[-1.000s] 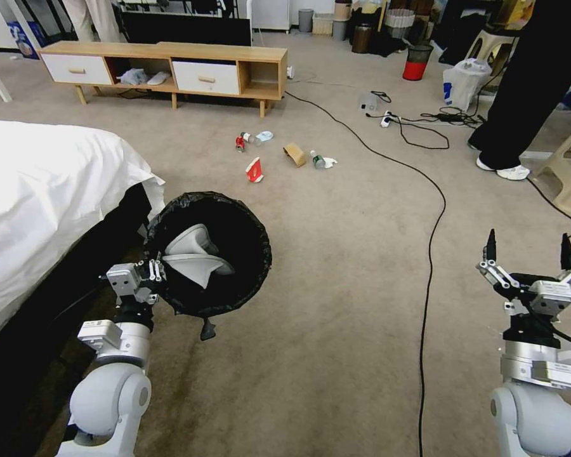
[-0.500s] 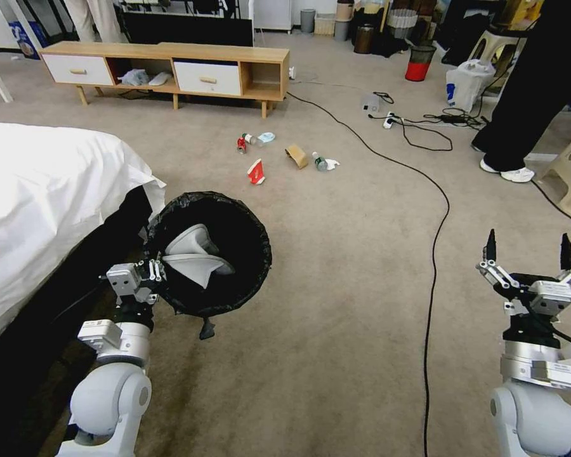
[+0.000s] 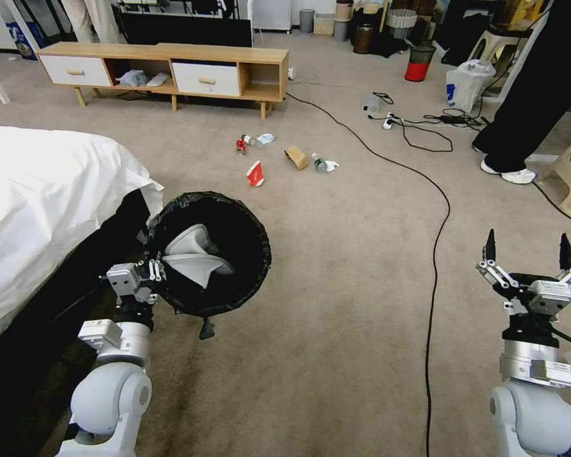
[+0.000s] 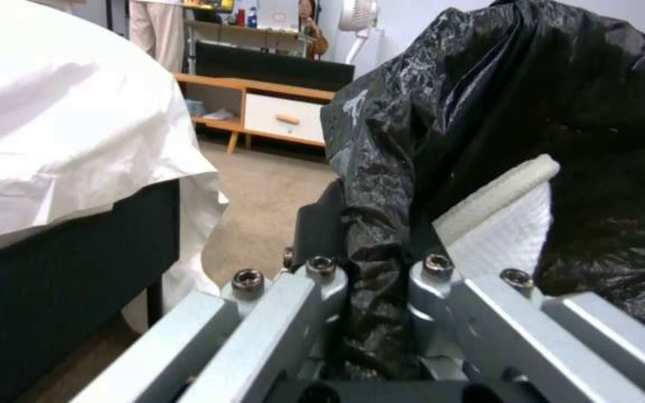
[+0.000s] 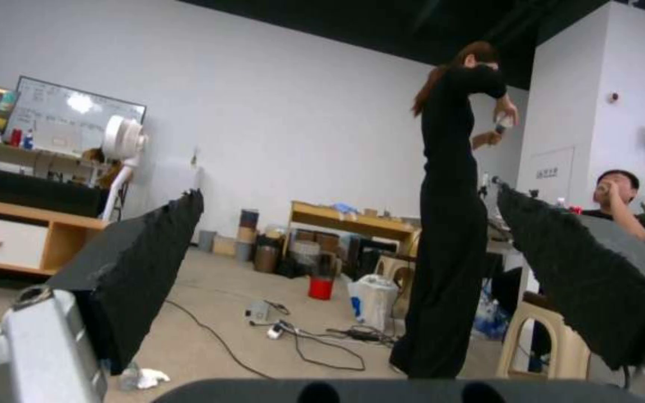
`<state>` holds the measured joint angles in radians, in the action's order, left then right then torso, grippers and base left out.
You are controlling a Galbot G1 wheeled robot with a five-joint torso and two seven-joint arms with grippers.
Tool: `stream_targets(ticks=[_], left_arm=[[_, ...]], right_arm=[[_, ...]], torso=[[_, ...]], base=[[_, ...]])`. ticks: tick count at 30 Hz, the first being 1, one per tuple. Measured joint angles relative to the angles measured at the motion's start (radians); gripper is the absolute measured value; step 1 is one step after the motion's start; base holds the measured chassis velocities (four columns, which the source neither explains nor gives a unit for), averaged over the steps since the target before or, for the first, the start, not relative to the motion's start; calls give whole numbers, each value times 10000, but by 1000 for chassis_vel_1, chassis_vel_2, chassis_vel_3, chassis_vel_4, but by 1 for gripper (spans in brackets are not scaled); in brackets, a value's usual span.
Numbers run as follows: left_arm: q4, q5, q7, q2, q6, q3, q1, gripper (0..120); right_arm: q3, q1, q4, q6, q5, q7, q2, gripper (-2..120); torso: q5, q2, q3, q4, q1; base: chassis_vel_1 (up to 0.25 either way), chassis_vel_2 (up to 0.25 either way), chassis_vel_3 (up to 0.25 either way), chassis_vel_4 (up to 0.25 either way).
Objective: Pick up the trash bin and place the garbage on the floor into it.
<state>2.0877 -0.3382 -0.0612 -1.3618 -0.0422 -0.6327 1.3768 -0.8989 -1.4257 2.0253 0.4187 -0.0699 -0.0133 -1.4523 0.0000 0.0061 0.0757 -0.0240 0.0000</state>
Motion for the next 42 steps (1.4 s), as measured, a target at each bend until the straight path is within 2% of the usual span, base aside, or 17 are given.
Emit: stream_targets(ticks=[31, 42], left_arm=[[-78, 6, 3, -1, 4, 21, -12, 4], [-75, 4, 4, -14, 26, 18, 10, 4]], right_arm=[[22, 61, -69, -1, 0, 23, -22, 100], [26, 62, -81, -2, 17, 22, -23, 100]], torso=[[0, 0, 0, 0, 0], [0, 0, 0, 0, 0]], base=[[-43, 47, 49, -46], [-108, 93, 93, -104]])
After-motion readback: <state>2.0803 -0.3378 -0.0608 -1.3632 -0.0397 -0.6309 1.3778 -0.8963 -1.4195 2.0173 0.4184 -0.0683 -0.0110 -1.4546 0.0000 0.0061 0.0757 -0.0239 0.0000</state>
